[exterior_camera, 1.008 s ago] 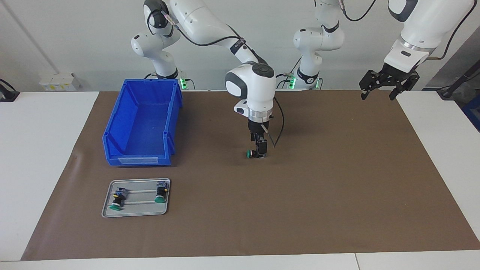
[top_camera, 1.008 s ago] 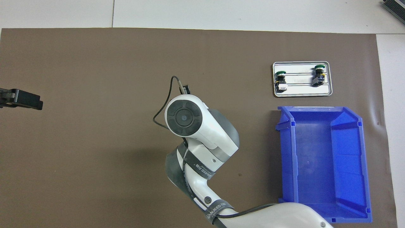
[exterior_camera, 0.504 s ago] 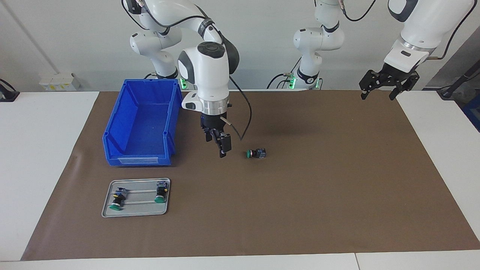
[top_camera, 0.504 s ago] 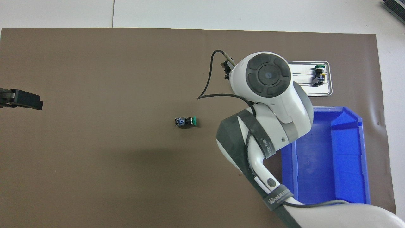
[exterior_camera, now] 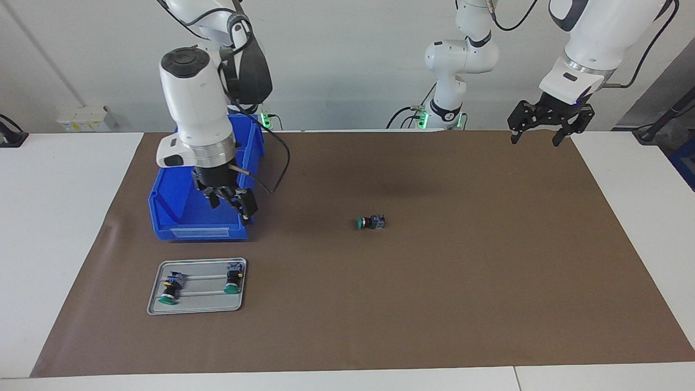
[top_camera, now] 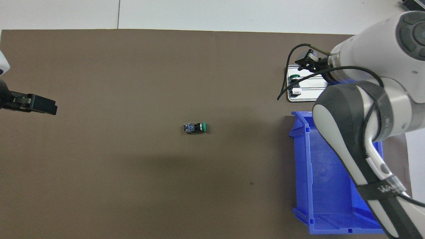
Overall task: Place and press button with both arms
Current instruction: 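Withdraw the right gripper while the left gripper reaches the button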
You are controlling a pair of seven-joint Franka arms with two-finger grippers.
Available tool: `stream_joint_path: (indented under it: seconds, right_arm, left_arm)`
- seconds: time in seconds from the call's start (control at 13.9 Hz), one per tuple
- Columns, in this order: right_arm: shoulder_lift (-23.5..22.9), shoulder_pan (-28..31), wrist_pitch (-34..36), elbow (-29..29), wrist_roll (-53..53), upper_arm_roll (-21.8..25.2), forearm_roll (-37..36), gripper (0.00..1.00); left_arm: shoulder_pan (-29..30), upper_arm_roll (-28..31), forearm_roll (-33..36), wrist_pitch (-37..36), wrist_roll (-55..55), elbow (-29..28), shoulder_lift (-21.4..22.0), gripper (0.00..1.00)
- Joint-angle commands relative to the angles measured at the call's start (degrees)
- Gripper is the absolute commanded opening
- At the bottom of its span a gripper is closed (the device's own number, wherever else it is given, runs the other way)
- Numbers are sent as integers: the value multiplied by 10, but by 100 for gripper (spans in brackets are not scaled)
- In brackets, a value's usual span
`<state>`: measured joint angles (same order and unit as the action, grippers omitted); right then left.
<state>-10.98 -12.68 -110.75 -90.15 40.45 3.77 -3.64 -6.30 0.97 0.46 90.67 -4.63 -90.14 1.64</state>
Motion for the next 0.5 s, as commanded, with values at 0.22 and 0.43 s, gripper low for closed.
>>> stream_joint_path:
  seconds: [0.22,0.43]
  right_arm:
    - [73,63,91,-6,-156,-6,13,100]
    - [106,96,149,4,-259,-2,25,100]
  left_arm:
    - [-35,2,2,107,-122,-65,26,95]
    - [-65,1,-23,126,-207,-76,16,93]
